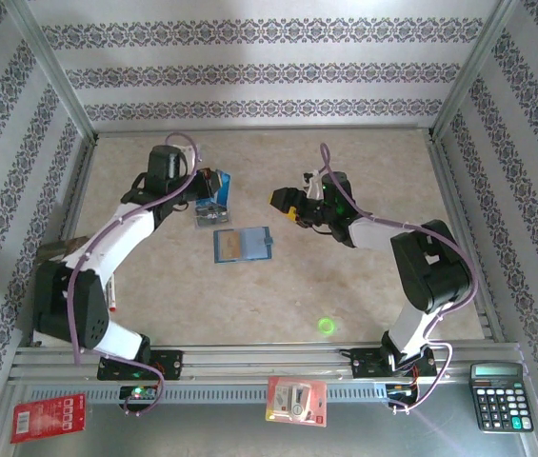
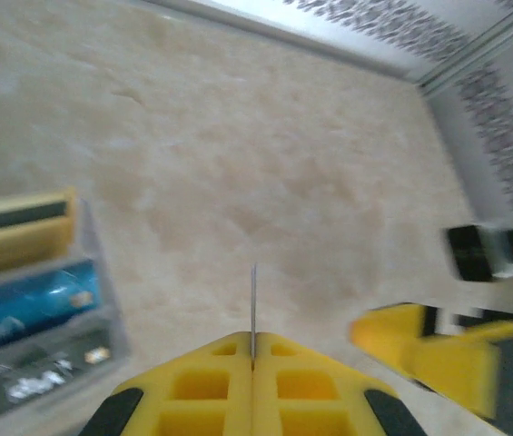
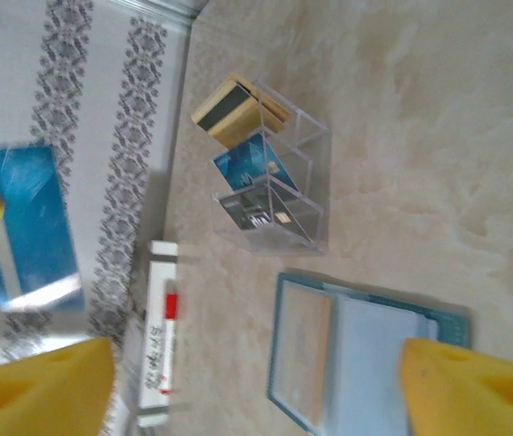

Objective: Take the credit cards out of the card holder

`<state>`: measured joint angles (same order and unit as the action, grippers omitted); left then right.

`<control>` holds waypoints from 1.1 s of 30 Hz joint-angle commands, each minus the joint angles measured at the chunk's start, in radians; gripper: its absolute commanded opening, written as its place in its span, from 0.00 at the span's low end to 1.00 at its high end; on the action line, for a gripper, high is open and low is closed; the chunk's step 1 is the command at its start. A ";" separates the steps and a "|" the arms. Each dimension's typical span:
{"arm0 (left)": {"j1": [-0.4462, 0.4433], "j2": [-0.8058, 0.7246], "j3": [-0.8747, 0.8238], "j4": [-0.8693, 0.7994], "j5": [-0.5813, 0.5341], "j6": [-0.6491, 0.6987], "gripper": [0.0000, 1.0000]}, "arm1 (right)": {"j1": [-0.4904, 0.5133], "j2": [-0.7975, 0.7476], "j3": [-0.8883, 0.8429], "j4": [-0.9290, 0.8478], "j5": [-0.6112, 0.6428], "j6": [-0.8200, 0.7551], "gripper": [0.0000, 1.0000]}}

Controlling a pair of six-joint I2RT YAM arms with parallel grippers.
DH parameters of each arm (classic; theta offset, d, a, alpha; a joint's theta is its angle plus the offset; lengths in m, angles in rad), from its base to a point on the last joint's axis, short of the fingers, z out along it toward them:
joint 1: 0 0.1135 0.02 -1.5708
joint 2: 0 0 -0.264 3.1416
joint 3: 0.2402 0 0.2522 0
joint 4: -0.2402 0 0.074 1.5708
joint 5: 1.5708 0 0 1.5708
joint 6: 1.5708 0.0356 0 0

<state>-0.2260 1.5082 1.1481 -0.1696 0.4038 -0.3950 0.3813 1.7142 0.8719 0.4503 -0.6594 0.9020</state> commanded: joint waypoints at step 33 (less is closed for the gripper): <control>0.052 0.261 0.181 -0.336 -0.167 0.126 0.47 | 0.110 0.058 0.092 -0.170 0.147 0.055 0.83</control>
<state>-0.2008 1.7531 1.3308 -0.4572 0.2195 -0.1665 0.4507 1.7504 0.9249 0.2878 -0.5705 0.8776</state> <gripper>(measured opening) 0.460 0.833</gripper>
